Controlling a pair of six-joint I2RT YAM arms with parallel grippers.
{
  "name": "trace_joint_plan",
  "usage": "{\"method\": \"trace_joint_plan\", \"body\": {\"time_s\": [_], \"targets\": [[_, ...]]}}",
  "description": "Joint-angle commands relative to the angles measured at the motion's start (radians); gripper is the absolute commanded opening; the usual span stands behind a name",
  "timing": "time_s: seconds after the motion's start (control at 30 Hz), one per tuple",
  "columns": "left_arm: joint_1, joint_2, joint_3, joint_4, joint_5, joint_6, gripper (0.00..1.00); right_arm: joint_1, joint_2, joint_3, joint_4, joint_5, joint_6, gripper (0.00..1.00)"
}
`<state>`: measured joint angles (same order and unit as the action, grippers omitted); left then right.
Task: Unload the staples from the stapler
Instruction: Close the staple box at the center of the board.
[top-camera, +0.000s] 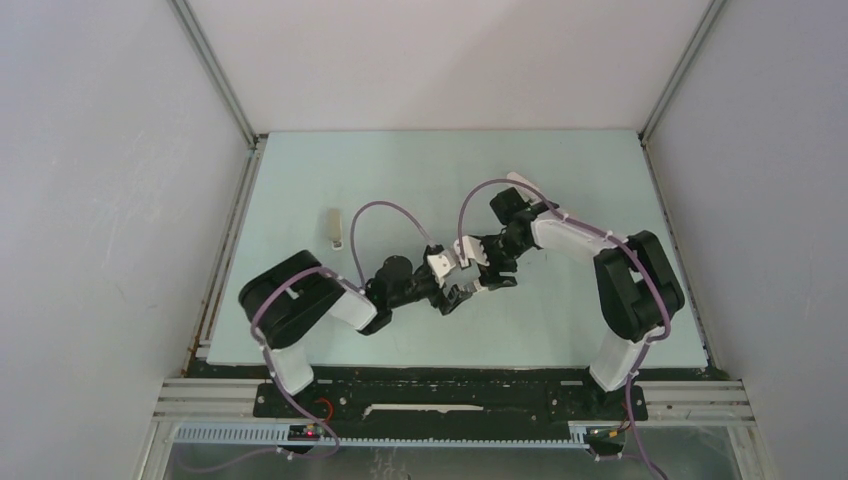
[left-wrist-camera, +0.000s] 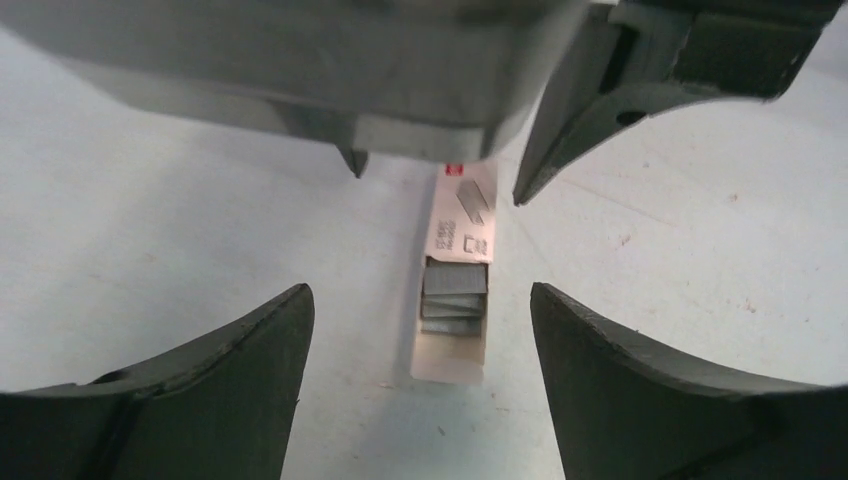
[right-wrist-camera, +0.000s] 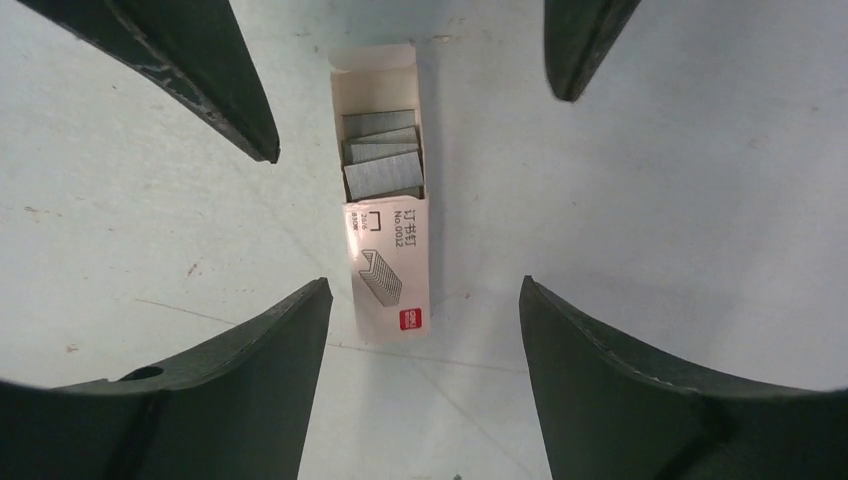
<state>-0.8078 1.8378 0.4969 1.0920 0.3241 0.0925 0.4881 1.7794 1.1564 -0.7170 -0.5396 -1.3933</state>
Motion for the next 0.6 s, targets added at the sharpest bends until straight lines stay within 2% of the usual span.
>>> {"method": "trace_joint_plan", "body": {"time_s": [0.0,0.3,0.57], "targets": [[-0.007,-0.178,-0.023,-0.147,-0.091,0.045,0.86,-0.014,-0.096,0.020,-0.027,-0.036,0.102,0.79],[-0.002,-0.438,0.029,-0.486,-0.217,0.027,0.91,-0.091,-0.219,0.020,-0.118,-0.121,0.192,0.79],[0.004,-0.626,0.046,-0.635,-0.345,-0.081,0.96,-0.201,-0.318,0.019,-0.114,-0.306,0.420,0.76]]}}
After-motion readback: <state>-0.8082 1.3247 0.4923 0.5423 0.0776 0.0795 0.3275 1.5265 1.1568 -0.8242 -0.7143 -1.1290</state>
